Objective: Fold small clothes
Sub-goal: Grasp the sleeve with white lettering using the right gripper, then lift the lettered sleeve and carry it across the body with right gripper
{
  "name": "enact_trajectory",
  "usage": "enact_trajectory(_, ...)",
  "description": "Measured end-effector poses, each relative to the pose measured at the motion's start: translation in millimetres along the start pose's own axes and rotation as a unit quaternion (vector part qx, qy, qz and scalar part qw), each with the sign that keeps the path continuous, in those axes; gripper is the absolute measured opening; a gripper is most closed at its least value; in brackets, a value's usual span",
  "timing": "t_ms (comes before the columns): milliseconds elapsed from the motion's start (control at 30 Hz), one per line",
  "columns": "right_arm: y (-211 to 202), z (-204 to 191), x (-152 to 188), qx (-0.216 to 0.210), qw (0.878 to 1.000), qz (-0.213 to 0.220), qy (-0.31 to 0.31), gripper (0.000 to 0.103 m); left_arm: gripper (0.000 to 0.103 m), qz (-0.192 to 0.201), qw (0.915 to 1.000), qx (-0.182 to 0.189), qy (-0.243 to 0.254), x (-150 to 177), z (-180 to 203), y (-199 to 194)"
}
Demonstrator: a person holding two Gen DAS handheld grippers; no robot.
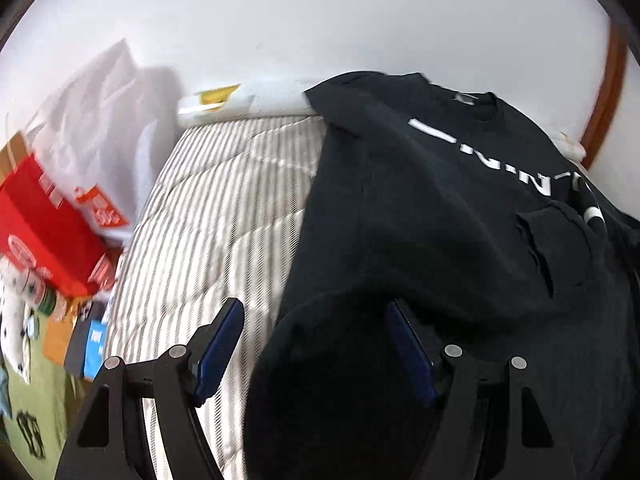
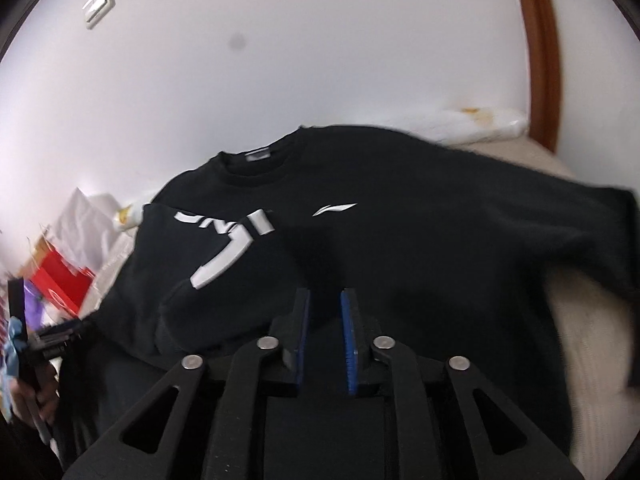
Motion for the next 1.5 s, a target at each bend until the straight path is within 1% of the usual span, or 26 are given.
enact_trajectory(33,-6,3,-3,0.003,1.0,0.006,-0.008,0.027,0.071,0.003,1.0,0.002,0.009,0,2,2)
enact_trajectory(100,-13,-2,-14,0.001,0.999,0.014,-0.031,0.049,0.071,0.012,0.9998,0.006,0.013,0,5,3)
enact_trajectory(167,-16,-27,-32,-0.01,0.997,0.029,-0.065,0.057,0.071,0.023,0.9996,0.018,0.005,3,2,5)
enact_trajectory(233,-16,-58,-46,-0.022,0.994,0.04,-0.096,0.06,0.07,0.034,0.9988,0.036,-0.004,6,-3,5)
enact_trajectory(267,-11,-82,-56,-0.035,0.991,0.047,-0.121,0.063,0.069,0.04,0.9984,0.039,-0.005,6,-3,4)
enact_trajectory(367,11,-147,-76,-0.063,0.983,0.048,-0.163,0.065,0.068,0.066,0.9974,0.031,0.003,5,-4,-2)
enact_trajectory(433,28,-181,-86,-0.074,0.983,0.034,-0.165,0.065,0.067,0.085,0.9961,0.018,0.017,3,-2,-5)
enact_trajectory(500,46,-218,-96,-0.111,0.981,0.016,-0.157,0.065,0.063,0.099,0.9947,0.013,0.024,0,0,-7)
enact_trajectory(567,70,-252,-101,-0.133,0.979,-0.001,-0.152,0.065,0.052,0.098,0.9947,0.025,0.017,0,1,-4)
enact_trajectory(700,118,-301,-104,-0.151,0.975,-0.036,-0.16,0.065,0.042,0.084,0.9955,0.019,0.039,2,8,2)
enact_trajectory(767,139,-322,-103,-0.164,0.97,-0.055,-0.17,0.065,0.033,0.079,0.9956,0.024,0.044,4,10,4)
enact_trajectory(833,157,-334,-101,-0.172,0.967,-0.071,-0.173,0.065,0.03,0.071,0.9961,0.029,0.043,5,9,6)
enact_trajectory(867,164,-342,-99,-0.177,0.965,-0.081,-0.174,0.065,0.023,0.066,0.9965,0.032,0.039,6,8,8)
enact_trajectory(933,175,-353,-95,-0.184,0.962,-0.095,-0.179,0.057,0.015,0.058,0.9967,0.046,0.034,7,8,11)
enact_trajectory(967,177,-356,-94,-0.181,0.961,-0.098,-0.182,0.035,0.014,0.062,0.9965,0.044,0.034,7,9,9)
enact_trajectory(1000,181,-362,-92,-0.182,0.96,-0.102,-0.189,0.018,0.013,0.068,0.9962,0.043,0.035,7,9,7)
enact_trajectory(1033,182,-365,-92,-0.182,0.959,-0.101,-0.193,0.017,0.013,0.075,0.9958,0.042,0.034,6,8,4)
enact_trajectory(1067,179,-369,-95,-0.181,0.96,-0.085,-0.197,0.012,0.013,0.081,0.9955,0.039,0.03,5,7,2)
enact_trajectory(1100,176,-372,-98,-0.183,0.96,-0.072,-0.198,0.01,0.012,0.087,0.9954,0.032,0.022,3,3,0)
enact_trajectory(1133,175,-375,-102,-0.187,0.96,-0.068,-0.194,0.009,0.012,0.091,0.9954,0.026,0.013,3,0,-1)
enact_trajectory(1200,168,-379,-113,-0.218,0.959,-0.06,-0.173,0.009,0.012,0.099,0.9949,0.014,-0.014,2,-10,-4)
enact_trajectory(1267,165,-385,-123,-0.227,0.96,-0.048,-0.158,0.008,0.012,0.109,0.993,-0.001,-0.044,0,-25,-8)
enact_trajectory(1367,167,-402,-130,-0.245,0.959,-0.046,-0.136,0.008,0.012,0.113,0.9911,-0.02,-0.067,-1,-40,-11)
enact_trajectory(1433,171,-416,-128,-0.24,0.959,-0.041,-0.143,0.008,0.012,0.101,0.9913,-0.027,-0.08,1,-46,-6)
enact_trajectory(1467,174,-423,-125,-0.231,0.96,-0.038,-0.152,0.008,0.012,0.092,0.9917,-0.029,-0.084,2,-48,-3)
enact_trajectory(1500,180,-432,-118,-0.21,0.962,-0.036,-0.172,0.008,0.012,0.083,0.9924,-0.033,-0.085,3,-48,0)
Point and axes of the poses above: each gripper's, at about its wrist camera, not at the fingertips, and y roughly the way its jaws point, z to its right, x to its underside, the point moved 5 cm from there along y, roughly the way its jaws point, and after that the axes turned 15 degrees about x, right-handed, at the moved point
